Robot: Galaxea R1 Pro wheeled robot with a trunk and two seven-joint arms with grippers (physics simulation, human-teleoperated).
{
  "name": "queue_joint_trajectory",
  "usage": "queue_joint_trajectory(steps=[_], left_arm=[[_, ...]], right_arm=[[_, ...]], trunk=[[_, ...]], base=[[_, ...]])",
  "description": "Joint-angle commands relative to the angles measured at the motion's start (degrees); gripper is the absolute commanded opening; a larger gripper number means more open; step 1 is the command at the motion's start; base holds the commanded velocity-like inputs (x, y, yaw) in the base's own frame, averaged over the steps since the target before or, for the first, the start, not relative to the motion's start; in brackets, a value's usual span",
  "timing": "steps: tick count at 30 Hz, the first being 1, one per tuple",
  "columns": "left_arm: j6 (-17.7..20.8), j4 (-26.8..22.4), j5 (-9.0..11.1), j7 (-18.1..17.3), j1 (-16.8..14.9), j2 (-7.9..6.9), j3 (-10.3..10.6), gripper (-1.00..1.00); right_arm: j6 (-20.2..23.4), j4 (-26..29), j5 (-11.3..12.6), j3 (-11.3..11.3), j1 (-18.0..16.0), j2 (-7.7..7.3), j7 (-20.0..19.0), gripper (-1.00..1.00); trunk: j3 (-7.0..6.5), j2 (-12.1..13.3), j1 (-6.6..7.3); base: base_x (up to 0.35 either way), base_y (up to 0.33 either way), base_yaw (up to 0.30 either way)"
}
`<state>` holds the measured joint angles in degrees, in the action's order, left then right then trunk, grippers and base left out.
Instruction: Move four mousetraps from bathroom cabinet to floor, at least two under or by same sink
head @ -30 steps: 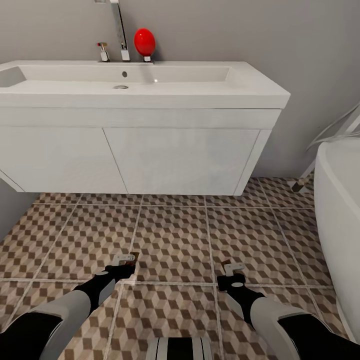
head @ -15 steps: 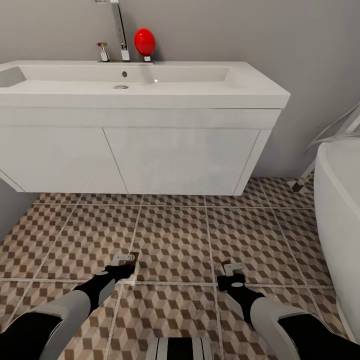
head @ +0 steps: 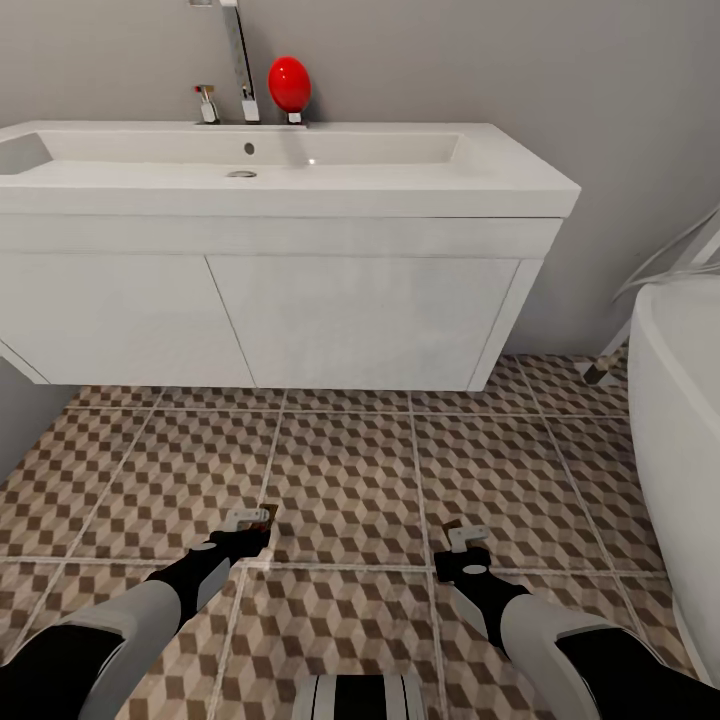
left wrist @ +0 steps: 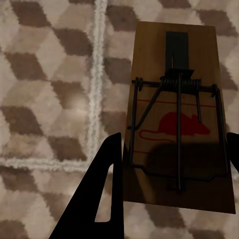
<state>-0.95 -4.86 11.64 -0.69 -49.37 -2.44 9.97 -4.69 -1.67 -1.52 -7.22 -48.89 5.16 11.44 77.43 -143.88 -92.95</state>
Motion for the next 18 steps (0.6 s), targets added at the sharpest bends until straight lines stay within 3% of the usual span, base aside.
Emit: queue_joint_trajectory(steps=[1, 7, 18], left_arm=[[-0.1, 0.03, 0.48, -0.02, -0.03, -0.02, 0.49, -1.0], [-0.12, -0.04, 0.48, -0.01, -0.03, -0.01, 0.51, -1.0], [-0.19, -0.06, 0.48, -0.01, -0.03, -0.07, 0.57, -1.0]], right_arm=[[-0.23, -0.18, -0.03, -0.34, -0.07, 0.02, 0.17, -1.0], [-0.23, -0.18, -0.05, -0.31, -0.07, 0.02, 0.17, -1.0], [-0.23, -0.18, -0.06, -0.33, -0.07, 0.02, 0.17, -1.0]], trunk=[[0.04, -0.02, 0.01], [0.04, -0.02, 0.01], [0.04, -0.02, 0.01]], base=[[0.007, 0.0, 0.0], [0.136, 0.0, 0.0], [0.29, 0.0, 0.0]])
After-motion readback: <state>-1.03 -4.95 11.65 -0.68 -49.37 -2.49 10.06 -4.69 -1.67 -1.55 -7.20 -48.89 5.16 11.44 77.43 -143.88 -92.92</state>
